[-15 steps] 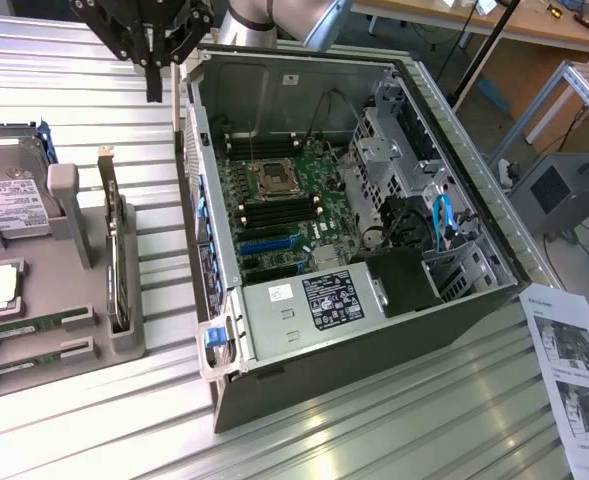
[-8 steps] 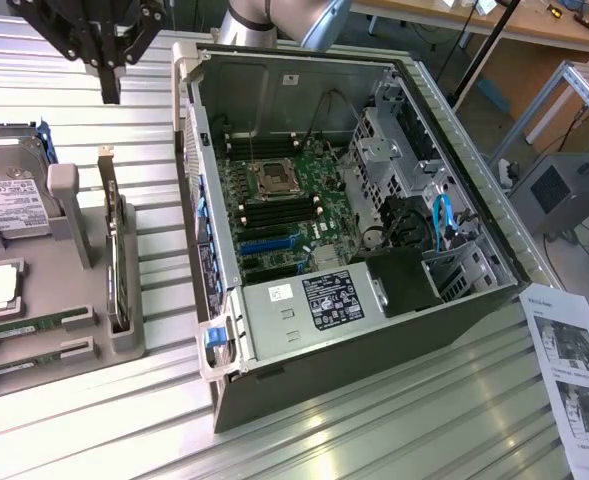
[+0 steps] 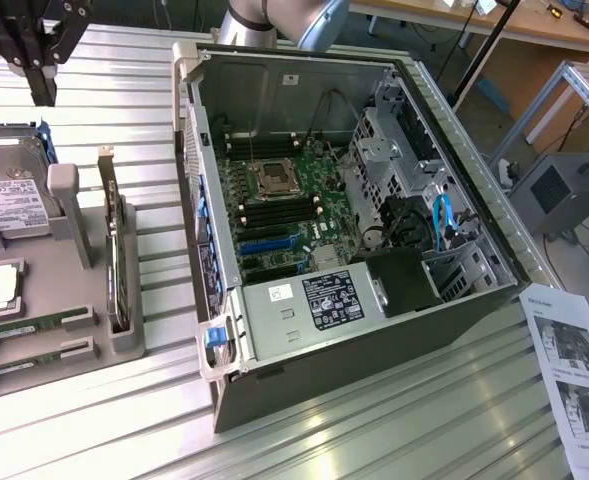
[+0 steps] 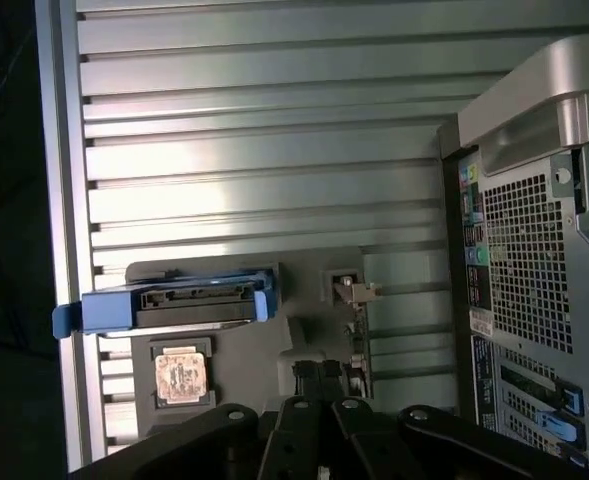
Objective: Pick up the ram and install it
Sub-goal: 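Reach for the ram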
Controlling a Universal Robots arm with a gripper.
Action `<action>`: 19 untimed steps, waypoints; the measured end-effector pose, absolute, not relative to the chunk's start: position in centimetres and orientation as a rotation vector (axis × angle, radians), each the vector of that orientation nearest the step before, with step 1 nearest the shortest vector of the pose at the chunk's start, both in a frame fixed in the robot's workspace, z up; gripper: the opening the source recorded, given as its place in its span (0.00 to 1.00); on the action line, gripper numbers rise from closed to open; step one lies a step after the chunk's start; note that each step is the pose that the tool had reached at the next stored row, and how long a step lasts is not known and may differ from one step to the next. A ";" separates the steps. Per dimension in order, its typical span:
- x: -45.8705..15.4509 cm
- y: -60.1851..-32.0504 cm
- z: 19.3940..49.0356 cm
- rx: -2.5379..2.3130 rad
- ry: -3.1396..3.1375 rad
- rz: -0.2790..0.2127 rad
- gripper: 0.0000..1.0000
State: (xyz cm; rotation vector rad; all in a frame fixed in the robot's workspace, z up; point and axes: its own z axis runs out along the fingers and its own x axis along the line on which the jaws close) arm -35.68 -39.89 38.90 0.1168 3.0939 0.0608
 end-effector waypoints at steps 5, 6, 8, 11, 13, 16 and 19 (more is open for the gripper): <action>-35.7 -41.1 38.9 0.116 3.094 0.047 0.11; -35.7 -41.8 38.9 0.116 3.094 0.043 0.11; -35.7 -43.0 38.9 0.116 3.094 0.033 0.11; -35.7 -44.3 38.9 0.116 3.094 0.021 0.11; -35.7 -45.2 38.9 0.116 3.093 0.009 0.11; -35.7 -46.1 38.9 0.115 3.093 -0.009 0.11; -35.7 -46.9 38.9 0.115 3.092 -0.027 0.11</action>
